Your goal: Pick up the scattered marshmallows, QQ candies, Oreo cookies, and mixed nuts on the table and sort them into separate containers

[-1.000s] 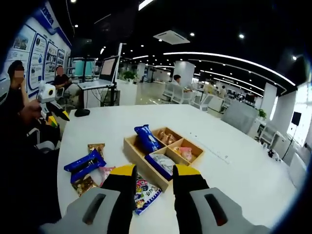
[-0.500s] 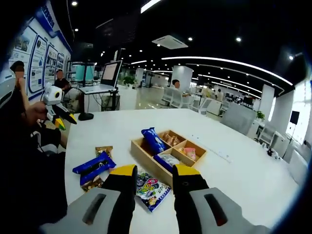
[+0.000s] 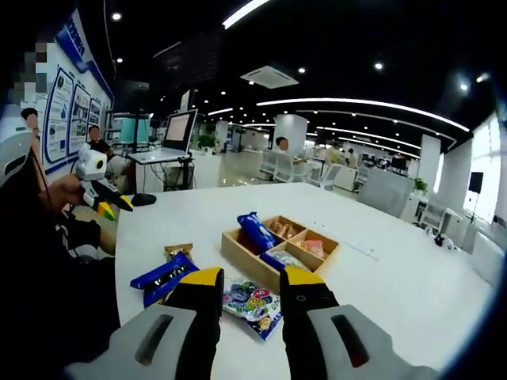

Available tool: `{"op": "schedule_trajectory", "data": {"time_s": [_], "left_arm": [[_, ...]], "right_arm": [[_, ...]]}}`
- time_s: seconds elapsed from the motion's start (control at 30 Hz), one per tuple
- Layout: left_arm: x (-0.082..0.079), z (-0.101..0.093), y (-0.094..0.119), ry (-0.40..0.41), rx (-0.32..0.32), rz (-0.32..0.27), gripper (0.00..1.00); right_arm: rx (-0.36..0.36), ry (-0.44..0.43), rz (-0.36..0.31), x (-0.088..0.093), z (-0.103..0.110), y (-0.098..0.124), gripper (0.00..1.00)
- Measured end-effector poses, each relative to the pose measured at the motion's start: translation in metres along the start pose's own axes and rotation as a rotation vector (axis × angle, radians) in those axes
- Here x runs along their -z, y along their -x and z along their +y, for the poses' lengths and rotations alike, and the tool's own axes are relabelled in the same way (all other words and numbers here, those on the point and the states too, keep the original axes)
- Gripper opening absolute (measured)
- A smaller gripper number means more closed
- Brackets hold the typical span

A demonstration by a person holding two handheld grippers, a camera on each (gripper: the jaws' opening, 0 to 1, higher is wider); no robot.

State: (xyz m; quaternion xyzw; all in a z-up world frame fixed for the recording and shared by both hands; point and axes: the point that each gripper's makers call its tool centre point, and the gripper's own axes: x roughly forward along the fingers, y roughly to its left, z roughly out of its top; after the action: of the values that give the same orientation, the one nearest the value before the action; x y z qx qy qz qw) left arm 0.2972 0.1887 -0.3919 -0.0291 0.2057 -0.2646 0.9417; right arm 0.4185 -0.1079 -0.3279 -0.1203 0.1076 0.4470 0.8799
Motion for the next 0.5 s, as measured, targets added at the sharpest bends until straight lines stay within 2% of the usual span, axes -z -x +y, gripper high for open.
{"op": "schedule_trajectory", "data": {"time_s": [0.27,0.33,0.4,0.5], "left_arm": [[-0.004,-0.003,-0.006,-0.012,0.016,-0.007,0.46],[-0.005,-0.004,-0.009,-0.016,0.022,-0.004,0.46],[-0.005,-0.006,-0.012,-0.021,0.027,-0.001,0.46],[-0.006,-0.009,-0.016,-0.031,0.036,0.004,0.46]], "right_arm": [[0.018,-0.002,-0.005,0.008,0.006,0.014,0.25],[0.021,-0.002,-0.007,0.012,0.011,0.022,0.25],[0.052,-0.016,-0.003,0.018,0.010,0.030,0.25],[0.045,-0.030,-0.004,0.024,0.018,0.033,0.25]]}}
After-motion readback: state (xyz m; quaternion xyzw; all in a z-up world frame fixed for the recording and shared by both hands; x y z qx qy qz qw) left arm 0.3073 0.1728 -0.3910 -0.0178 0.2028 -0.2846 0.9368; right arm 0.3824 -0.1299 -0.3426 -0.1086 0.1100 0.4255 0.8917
